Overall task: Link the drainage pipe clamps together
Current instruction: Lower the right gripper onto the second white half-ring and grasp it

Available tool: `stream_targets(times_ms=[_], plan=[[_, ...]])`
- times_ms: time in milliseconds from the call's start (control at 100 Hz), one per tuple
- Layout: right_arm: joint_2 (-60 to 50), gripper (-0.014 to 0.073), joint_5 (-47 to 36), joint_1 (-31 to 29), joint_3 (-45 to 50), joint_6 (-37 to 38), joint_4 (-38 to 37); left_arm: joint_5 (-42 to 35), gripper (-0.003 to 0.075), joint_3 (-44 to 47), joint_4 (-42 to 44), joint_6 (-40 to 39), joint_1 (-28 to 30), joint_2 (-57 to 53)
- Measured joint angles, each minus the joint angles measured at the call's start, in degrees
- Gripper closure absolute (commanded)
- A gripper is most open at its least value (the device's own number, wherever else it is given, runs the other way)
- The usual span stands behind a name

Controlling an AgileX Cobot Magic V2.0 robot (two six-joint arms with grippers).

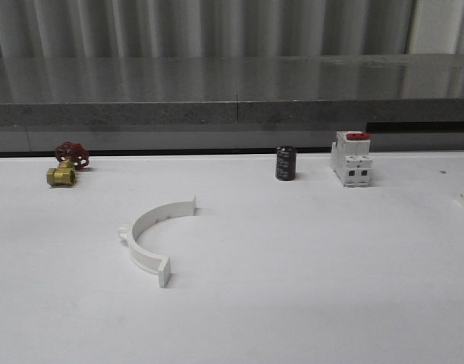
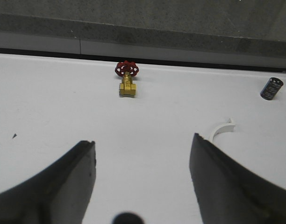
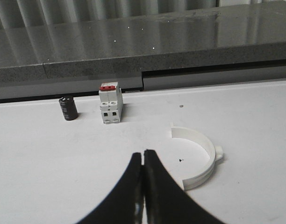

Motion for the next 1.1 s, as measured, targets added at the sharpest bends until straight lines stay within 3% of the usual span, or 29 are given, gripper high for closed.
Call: stream_targets(times_ms=[160, 200, 340, 500, 810, 1100], plan=[[0.0, 0.0658, -5.3, 0.0, 0.0, 0.0, 0.0, 1.8, 0.0698, 2.3, 1.1, 0.0, 0.0, -5.5], [0.0, 0.0658, -6.3, 0.0, 0.0, 0.0, 0.0, 2.2, 0.0741, 2.6, 1.3, 0.0, 0.0, -6.0], [0.0, 0.0658, -5.3, 0.0, -2.0, 0.4, 0.0, 2.3, 0.0741, 2.9, 2.8, 0.0, 0.0, -6.4], [4.3, 0.0658, 3.9, 0.0, -11.2, 1.0, 0.0, 2.3, 0.0741, 2.9, 3.2, 0.0, 0.0, -6.4], [33.1, 0.0658, 27.6, 0.0, -38.0, 1.1, 0.0, 2.3, 0.0741, 2.9, 3.4, 0.0, 0.0, -6.4], [52.9, 0.0657, 31.4, 0.0, -47.1, 1.1, 0.0, 2.3, 0.0741, 2.9, 3.4, 0.0, 0.0, -6.4]])
